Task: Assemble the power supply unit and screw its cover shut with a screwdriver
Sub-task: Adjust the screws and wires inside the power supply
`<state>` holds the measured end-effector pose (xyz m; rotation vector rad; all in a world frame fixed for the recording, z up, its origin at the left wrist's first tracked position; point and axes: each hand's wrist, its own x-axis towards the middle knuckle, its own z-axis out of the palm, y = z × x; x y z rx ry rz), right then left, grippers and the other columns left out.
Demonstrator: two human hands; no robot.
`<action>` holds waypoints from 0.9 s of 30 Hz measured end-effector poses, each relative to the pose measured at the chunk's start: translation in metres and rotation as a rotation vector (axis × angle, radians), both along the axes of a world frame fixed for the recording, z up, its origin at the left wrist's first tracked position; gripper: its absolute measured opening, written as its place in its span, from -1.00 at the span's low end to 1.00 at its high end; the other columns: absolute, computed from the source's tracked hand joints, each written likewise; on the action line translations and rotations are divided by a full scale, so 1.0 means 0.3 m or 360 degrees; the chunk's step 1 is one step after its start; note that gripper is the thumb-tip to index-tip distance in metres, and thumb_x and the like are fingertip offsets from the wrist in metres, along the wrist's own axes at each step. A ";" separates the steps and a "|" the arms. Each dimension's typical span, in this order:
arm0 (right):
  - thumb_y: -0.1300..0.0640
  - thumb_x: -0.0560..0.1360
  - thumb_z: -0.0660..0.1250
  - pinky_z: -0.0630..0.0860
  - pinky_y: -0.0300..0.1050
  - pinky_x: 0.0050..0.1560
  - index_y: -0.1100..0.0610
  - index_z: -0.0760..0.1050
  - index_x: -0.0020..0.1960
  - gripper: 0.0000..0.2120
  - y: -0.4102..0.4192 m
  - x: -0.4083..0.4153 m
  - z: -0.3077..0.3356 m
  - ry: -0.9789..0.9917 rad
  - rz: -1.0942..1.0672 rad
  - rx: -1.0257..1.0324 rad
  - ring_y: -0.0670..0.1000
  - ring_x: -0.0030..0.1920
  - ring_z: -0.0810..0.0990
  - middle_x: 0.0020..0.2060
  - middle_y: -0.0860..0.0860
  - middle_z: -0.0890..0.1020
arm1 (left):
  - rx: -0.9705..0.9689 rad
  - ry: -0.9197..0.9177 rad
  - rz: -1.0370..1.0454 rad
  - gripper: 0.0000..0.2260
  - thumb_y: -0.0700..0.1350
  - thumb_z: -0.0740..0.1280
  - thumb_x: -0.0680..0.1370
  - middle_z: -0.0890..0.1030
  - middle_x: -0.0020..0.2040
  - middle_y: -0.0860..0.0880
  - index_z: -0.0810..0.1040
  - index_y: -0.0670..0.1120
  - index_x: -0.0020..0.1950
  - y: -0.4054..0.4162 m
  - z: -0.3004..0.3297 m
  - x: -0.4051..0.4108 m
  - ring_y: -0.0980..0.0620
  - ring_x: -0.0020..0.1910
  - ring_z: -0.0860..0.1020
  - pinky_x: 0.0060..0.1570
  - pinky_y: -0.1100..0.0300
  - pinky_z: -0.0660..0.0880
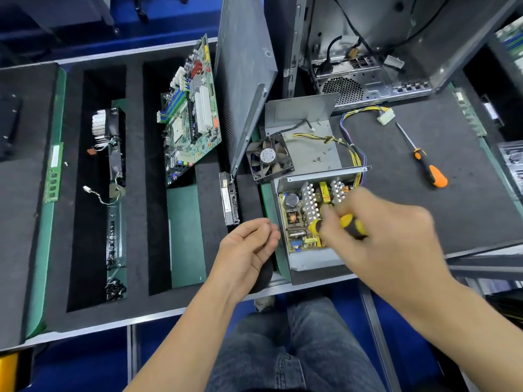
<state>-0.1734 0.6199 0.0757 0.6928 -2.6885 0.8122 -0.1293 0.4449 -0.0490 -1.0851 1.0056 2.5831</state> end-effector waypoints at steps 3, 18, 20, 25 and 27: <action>0.09 0.55 0.34 0.28 -0.31 -0.53 0.09 0.41 -0.31 -0.72 0.012 -0.053 0.023 -0.0512 -0.0302 -0.0715 -0.02 -0.56 0.36 -0.56 -0.20 0.53 | 0.0087 0.0044 0.0063 -0.88 -0.26 0.41 0.38 0.71 -0.16 -0.14 0.75 -0.14 -0.20 0.005 0.023 -0.009 0.01 -0.17 0.71 -0.18 0.28 0.61; 0.09 0.58 0.31 0.23 -0.26 -0.61 0.21 0.46 -0.27 -0.71 0.014 -0.070 -0.047 -0.1026 -0.0706 -0.0959 -0.05 -0.54 0.26 -0.60 -0.09 0.50 | 0.0206 0.0095 0.0211 -0.85 -0.27 0.38 0.37 0.72 -0.18 -0.12 0.75 -0.13 -0.26 0.030 0.090 -0.046 0.03 -0.18 0.72 -0.23 0.30 0.62; 0.09 0.58 0.30 0.23 -0.26 -0.62 0.21 0.46 -0.26 -0.71 0.008 -0.071 -0.045 -0.1023 -0.0691 -0.0961 -0.04 -0.54 0.26 -0.59 -0.13 0.52 | 0.0214 0.0109 0.0212 -0.86 -0.27 0.38 0.37 0.72 -0.17 -0.13 0.75 -0.14 -0.26 0.028 0.090 -0.051 0.04 -0.17 0.72 -0.21 0.31 0.61; 0.12 0.59 0.30 0.23 -0.28 -0.60 0.20 0.44 -0.28 -0.71 0.001 -0.081 -0.052 -0.1022 -0.0666 -0.0939 -0.05 -0.53 0.25 -0.60 -0.19 0.51 | 0.0177 0.0097 0.0207 -0.86 -0.27 0.38 0.37 0.72 -0.17 -0.13 0.75 -0.14 -0.26 0.022 0.086 -0.059 0.03 -0.17 0.72 -0.22 0.31 0.61; 0.12 0.59 0.30 0.24 -0.28 -0.60 0.20 0.45 -0.28 -0.71 0.001 -0.082 -0.056 -0.1024 -0.0658 -0.0925 -0.04 -0.53 0.26 -0.60 -0.20 0.51 | 0.0167 0.0079 0.0208 -0.85 -0.27 0.38 0.37 0.72 -0.18 -0.12 0.75 -0.13 -0.26 0.023 0.085 -0.061 0.03 -0.18 0.72 -0.22 0.31 0.61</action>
